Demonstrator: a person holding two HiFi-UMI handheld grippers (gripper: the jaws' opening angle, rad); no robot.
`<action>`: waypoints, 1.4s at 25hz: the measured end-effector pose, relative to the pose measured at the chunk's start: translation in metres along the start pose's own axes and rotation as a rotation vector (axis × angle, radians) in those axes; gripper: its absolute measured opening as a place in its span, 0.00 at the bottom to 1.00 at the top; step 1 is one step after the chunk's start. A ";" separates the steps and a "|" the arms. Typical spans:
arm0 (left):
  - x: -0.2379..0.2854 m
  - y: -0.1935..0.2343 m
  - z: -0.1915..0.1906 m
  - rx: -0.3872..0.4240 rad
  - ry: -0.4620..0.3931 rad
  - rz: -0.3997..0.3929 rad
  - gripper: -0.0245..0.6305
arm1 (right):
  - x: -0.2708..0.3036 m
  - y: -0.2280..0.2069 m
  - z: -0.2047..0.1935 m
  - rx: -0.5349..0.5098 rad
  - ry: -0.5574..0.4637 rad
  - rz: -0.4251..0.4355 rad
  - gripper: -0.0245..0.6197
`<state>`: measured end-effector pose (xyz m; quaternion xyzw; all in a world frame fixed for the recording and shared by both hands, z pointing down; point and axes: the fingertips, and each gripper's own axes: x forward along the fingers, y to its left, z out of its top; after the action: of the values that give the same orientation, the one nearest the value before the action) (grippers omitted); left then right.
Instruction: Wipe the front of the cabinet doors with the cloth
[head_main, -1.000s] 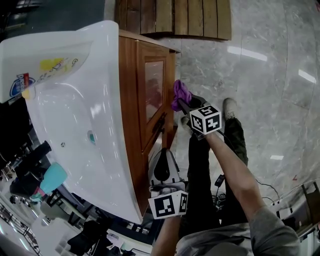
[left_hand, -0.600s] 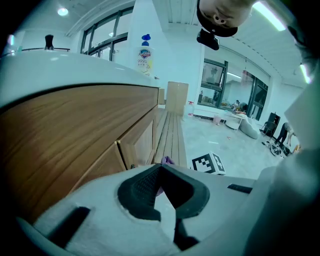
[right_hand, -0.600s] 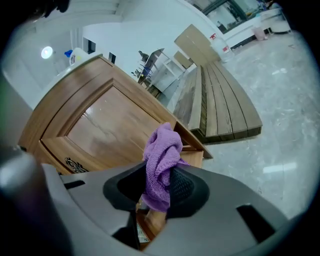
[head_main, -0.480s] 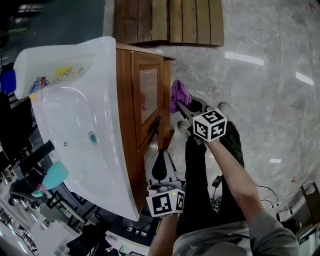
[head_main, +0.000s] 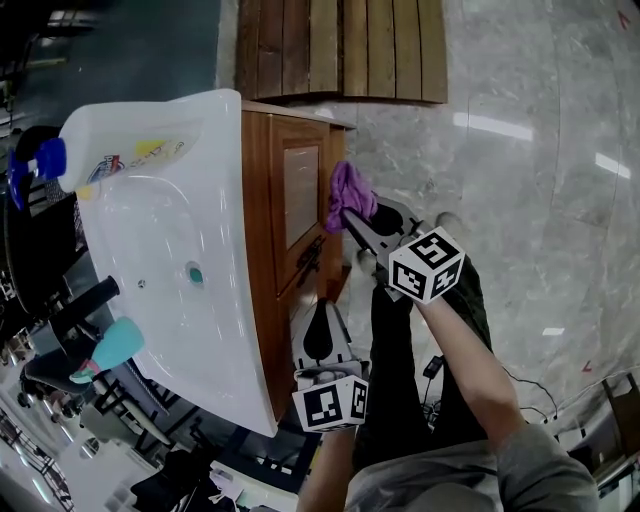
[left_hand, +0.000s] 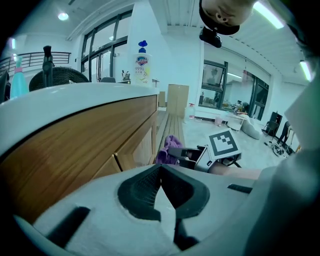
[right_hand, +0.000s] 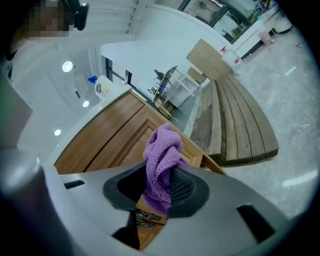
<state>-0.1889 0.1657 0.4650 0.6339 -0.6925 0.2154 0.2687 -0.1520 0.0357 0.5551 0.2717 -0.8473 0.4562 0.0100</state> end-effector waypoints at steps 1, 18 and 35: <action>-0.001 0.000 0.001 -0.001 -0.001 0.002 0.05 | -0.001 0.006 0.005 -0.003 -0.008 0.012 0.20; -0.007 0.006 0.014 -0.008 -0.010 0.034 0.05 | 0.012 0.067 0.055 0.002 -0.051 0.181 0.20; -0.001 0.016 0.007 -0.032 0.003 0.037 0.05 | 0.041 0.087 0.044 -0.034 0.004 0.242 0.20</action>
<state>-0.2057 0.1640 0.4595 0.6162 -0.7071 0.2104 0.2756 -0.2170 0.0209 0.4737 0.1666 -0.8814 0.4403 -0.0389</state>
